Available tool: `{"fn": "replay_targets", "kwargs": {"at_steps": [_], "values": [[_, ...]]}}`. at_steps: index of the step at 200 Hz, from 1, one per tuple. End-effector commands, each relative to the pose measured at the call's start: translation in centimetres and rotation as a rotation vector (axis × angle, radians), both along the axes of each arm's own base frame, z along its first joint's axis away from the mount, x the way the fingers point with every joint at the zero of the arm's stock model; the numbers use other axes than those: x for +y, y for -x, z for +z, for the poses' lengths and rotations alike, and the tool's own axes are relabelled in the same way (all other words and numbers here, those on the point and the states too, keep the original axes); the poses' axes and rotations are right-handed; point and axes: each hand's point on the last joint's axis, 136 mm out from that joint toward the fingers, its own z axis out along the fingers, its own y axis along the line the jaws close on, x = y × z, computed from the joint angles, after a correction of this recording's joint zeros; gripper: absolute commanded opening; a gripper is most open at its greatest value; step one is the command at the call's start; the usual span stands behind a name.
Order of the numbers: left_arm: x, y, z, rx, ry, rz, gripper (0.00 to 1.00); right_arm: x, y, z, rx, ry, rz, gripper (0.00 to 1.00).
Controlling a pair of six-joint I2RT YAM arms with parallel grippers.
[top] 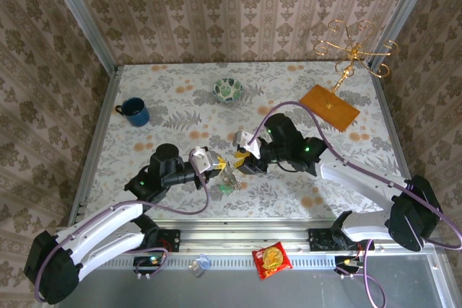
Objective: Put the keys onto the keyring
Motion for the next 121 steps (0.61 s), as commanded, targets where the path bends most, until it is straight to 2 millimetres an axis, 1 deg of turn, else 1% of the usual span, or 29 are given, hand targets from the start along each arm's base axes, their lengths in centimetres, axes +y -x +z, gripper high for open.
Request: {"fn": "replay_targets", "kwargs": {"at_steps": [1,40,50,69,86,102,121], "values": [[-0.2,0.0,1.8,-0.042,0.064,-0.014,0.00,0.9,0.3,0.7,0.034,-0.054,0.021,0.32],[-0.2,0.1,1.9,-0.044,0.072,-0.015,0.00,1.4,0.3,0.5,0.059,-0.063,0.035,0.25],[-0.2,0.1,1.9,-0.043,0.072,-0.014,0.00,1.4,0.3,0.4,0.069,-0.059,0.038,0.21],[-0.2,0.1,2.0,-0.047,0.076,-0.014,0.00,1.4,0.3,0.3,0.073,-0.055,0.037,0.10],[-0.1,0.2,2.0,-0.051,0.076,-0.014,0.00,1.2,-0.1,0.0,0.071,-0.036,0.012,0.03],[0.0,0.3,2.0,-0.058,0.076,-0.014,0.00,0.7,-0.7,-0.4,0.078,-0.014,-0.024,0.00],[0.1,0.2,2.2,-0.079,0.079,-0.006,0.00,0.5,-1.3,-1.0,0.106,0.007,-0.049,0.00]]}}
